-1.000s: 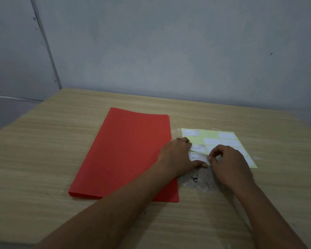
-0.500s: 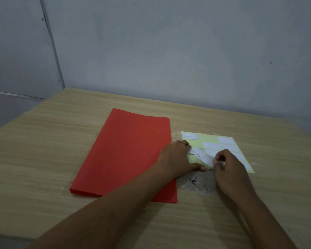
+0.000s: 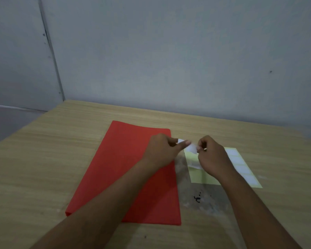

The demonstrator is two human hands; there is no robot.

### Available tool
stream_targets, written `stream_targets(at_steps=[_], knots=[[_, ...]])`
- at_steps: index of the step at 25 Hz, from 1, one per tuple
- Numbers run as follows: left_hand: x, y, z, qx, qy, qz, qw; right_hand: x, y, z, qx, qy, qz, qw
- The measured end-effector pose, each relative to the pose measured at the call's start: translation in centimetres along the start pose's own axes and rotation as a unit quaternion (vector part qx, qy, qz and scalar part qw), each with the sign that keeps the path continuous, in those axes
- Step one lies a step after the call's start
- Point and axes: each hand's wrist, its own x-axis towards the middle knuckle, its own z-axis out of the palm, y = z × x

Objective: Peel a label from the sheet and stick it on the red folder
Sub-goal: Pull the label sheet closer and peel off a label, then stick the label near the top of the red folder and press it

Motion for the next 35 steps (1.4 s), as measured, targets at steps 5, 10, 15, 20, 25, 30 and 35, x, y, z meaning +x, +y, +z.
stream_targets(at_steps=[5, 10, 15, 20, 25, 30, 35], knots=[[3.6, -3.0, -3.0, -0.040, 0.062, -0.087, 0.993, 4.1, -3.2, 3.6, 0.052, -0.031, -0.004, 0.998], [7.1, -6.0, -3.9, 0.020, 0.091, -0.121, 0.988, 7.9, -4.9, 7.2, 0.073, -0.023, 0.028, 0.997], [8.6, -7.8, -3.2, 0.041, 0.117, -0.123, 0.985, 9.7, -5.2, 10.5, 0.069, 0.011, 0.071, 0.995], [8.2, -9.1, -2.5, 0.018, 0.138, -0.126, 0.982, 9.4, -4.3, 12.0, 0.018, 0.056, 0.047, 0.997], [7.8, -9.1, -2.6, -0.004, 0.152, -0.121, 0.981, 9.4, -4.5, 12.4, -0.017, 0.067, 0.041, 0.997], [8.1, -9.2, -2.7, -0.002, 0.143, -0.138, 0.980, 9.3, -4.3, 12.6, -0.022, 0.067, 0.034, 0.997], [8.4, -9.3, -2.8, 0.003, 0.135, -0.147, 0.980, 9.2, -4.3, 12.7, -0.011, 0.078, 0.037, 0.996]])
